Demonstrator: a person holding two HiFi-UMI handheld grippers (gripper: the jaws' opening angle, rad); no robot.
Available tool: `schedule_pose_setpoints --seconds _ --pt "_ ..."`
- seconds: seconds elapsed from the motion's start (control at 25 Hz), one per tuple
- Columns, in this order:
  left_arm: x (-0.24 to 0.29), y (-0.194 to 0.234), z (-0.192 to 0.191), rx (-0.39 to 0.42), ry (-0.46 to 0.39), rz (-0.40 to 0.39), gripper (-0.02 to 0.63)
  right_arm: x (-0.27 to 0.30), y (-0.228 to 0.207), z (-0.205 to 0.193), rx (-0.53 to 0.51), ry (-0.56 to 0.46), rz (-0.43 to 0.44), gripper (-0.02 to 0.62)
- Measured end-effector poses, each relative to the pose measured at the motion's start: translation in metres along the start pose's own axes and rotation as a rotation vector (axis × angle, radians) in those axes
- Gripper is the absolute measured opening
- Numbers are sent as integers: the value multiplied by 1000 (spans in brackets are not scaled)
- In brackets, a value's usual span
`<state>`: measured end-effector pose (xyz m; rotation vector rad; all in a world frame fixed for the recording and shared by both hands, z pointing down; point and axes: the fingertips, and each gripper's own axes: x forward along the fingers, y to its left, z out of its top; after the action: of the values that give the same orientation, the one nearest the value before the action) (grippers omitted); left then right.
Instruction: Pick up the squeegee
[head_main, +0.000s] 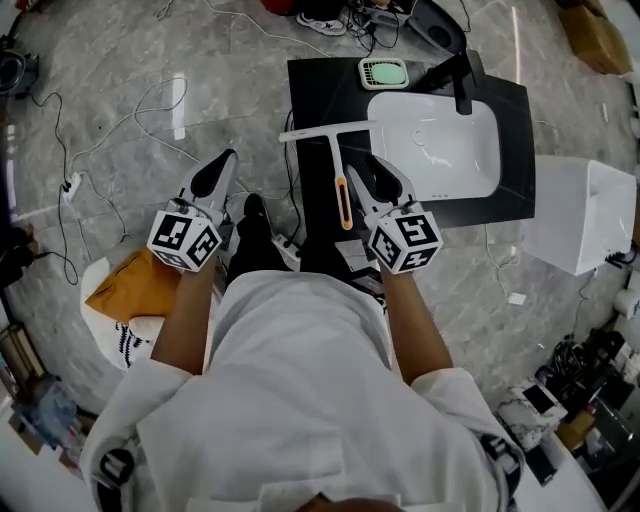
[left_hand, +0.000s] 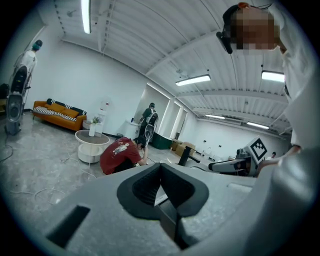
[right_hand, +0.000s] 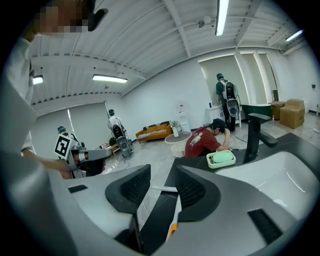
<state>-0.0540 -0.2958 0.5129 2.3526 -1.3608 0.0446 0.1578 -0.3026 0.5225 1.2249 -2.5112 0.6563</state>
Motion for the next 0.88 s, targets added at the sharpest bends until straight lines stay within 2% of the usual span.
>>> schedule_pose_setpoints --seconds 0.16,0.36,0.88 --pt "11 22 -7 -27 13 -56 15 28 -8 -17 29 67 -61 131" --pt "23 39 -22 -70 33 -84 15 55 -23 -46 40 181 -93 144" --pt "29 50 -61 -125 76 -95 15 95 -47 -113 62 386 -114 153"
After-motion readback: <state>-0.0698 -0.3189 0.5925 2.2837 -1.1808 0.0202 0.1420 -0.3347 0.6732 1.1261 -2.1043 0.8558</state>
